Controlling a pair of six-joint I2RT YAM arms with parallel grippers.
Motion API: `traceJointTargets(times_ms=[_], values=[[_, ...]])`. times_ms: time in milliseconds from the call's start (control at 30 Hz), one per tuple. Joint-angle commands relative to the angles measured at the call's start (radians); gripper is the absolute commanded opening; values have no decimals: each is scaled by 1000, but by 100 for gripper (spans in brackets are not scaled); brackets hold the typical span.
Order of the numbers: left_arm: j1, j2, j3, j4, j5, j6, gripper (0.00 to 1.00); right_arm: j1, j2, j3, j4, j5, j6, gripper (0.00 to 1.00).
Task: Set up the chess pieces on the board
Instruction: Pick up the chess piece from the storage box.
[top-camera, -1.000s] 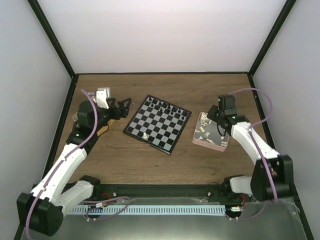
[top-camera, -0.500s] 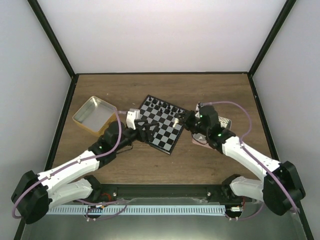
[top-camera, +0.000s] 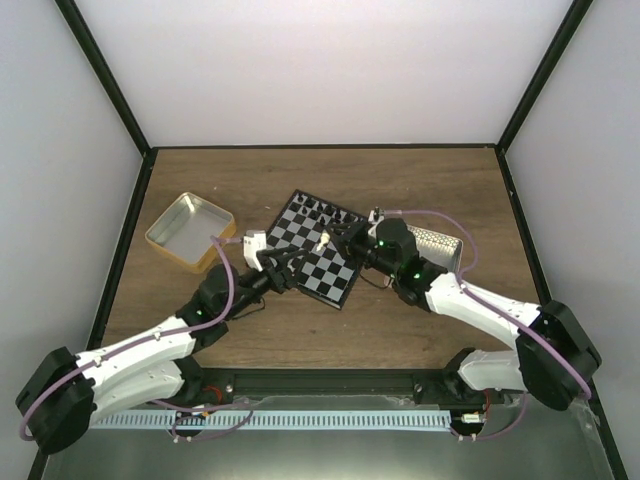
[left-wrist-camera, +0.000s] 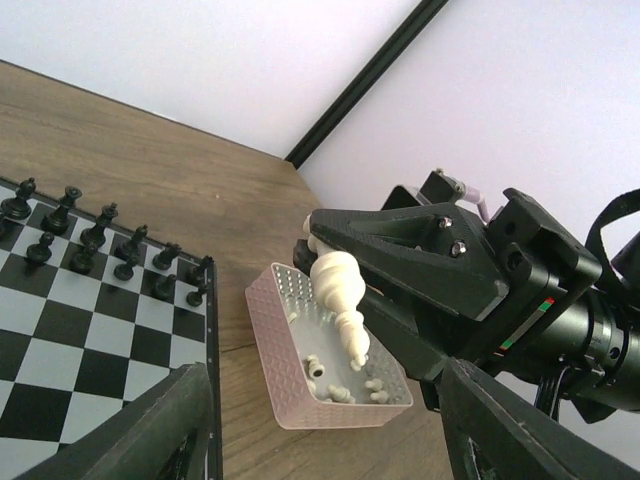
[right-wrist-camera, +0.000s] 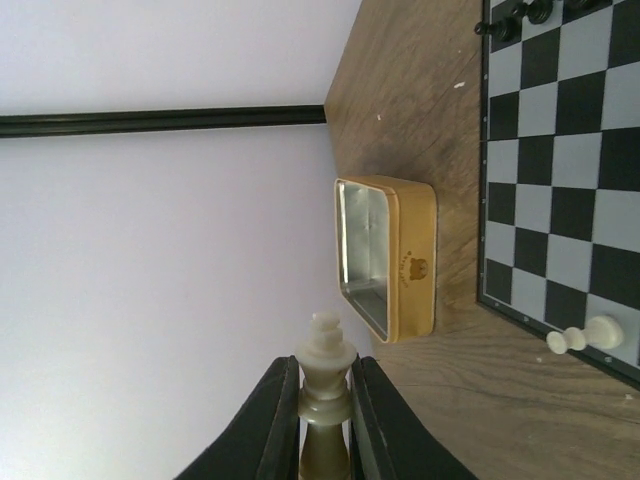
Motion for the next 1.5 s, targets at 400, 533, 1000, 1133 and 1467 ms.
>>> traceJointTargets(times_ms=[400, 533, 1000, 1133, 1467], values=[[-52, 89, 3, 206, -68, 92, 46, 43, 44, 77, 56, 21, 142, 7], [-61, 112, 17, 207, -73, 109, 45, 46, 44, 78, 47, 27, 153, 7], [-83, 141, 39, 226, -90, 151, 34, 48, 41, 66, 55, 16, 165, 10], [-83, 142, 45, 197, -110, 154, 37, 48, 43, 67, 67, 9, 164, 10], [-84, 187, 60, 210, -128, 147, 32, 48, 50, 67, 80, -19, 160, 10]])
